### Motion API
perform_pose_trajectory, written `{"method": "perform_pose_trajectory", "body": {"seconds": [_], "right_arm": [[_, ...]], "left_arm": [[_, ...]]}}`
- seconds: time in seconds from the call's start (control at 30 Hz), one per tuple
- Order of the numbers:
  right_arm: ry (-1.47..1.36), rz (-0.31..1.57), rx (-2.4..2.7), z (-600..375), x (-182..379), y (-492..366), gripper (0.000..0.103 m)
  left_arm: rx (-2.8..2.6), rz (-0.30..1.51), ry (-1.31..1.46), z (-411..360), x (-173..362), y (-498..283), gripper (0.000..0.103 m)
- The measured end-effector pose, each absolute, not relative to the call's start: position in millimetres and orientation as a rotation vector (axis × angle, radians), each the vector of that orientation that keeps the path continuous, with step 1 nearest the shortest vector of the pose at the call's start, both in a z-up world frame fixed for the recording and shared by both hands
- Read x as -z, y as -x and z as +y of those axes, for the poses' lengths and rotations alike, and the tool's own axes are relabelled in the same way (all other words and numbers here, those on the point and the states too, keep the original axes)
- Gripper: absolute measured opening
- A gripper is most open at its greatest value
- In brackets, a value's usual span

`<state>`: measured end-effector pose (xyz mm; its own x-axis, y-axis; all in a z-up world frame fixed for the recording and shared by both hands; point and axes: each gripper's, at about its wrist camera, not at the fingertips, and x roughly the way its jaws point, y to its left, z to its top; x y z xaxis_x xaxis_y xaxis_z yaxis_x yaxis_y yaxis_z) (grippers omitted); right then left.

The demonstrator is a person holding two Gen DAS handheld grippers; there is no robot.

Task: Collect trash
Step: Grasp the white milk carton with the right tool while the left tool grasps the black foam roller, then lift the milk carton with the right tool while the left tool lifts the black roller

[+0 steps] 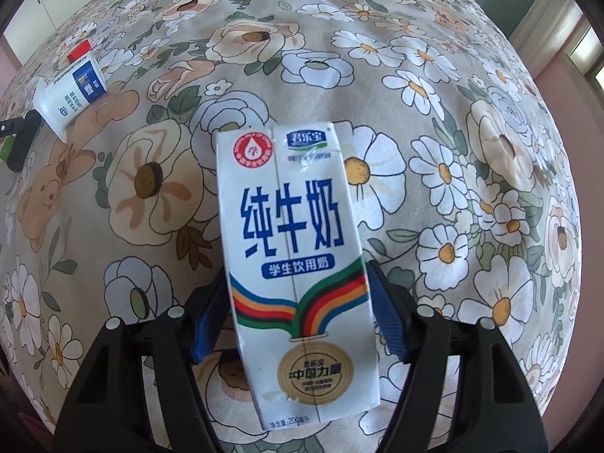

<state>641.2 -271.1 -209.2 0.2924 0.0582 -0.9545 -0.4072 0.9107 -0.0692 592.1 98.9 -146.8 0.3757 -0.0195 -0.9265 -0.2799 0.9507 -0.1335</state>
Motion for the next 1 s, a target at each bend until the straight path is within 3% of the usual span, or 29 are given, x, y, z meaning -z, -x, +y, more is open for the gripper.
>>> {"method": "perform_pose_trajectory", "body": {"seconds": [0.03,0.07,0.1,0.37,0.53,0.87,0.93,1.0], "right_arm": [[0.322,1.241,-0.318,-271,209,-641,0.071],[0.322,1.24,-0.319,-271,209,-640,0.071],[0.321,1.238,-0.317,-271,209,-639,0.071],[0.33,1.235,-0.313,-272,208,-641,0.071],[0.327,1.23,-0.316,-272,209,-642,0.071],[0.357,1.215,-0.301,-266,210,-636,0.072],[0.366,1.2,-0.321,-263,207,-632,0.061],[0.371,1.193,-0.341,-260,204,-628,0.052]], "left_arm": [[-0.164,1.173,0.297,100,144,-591,0.047],[-0.178,1.164,0.289,100,141,-589,0.069],[-0.197,1.152,0.267,99,140,-588,0.071],[-0.195,1.176,0.237,103,141,-583,0.071],[-0.182,1.208,0.283,111,158,-593,0.056],[-0.263,1.255,0.186,104,177,-606,0.053],[-0.286,1.263,0.157,105,176,-605,0.041],[-0.272,1.266,0.18,111,174,-603,0.038]]}}
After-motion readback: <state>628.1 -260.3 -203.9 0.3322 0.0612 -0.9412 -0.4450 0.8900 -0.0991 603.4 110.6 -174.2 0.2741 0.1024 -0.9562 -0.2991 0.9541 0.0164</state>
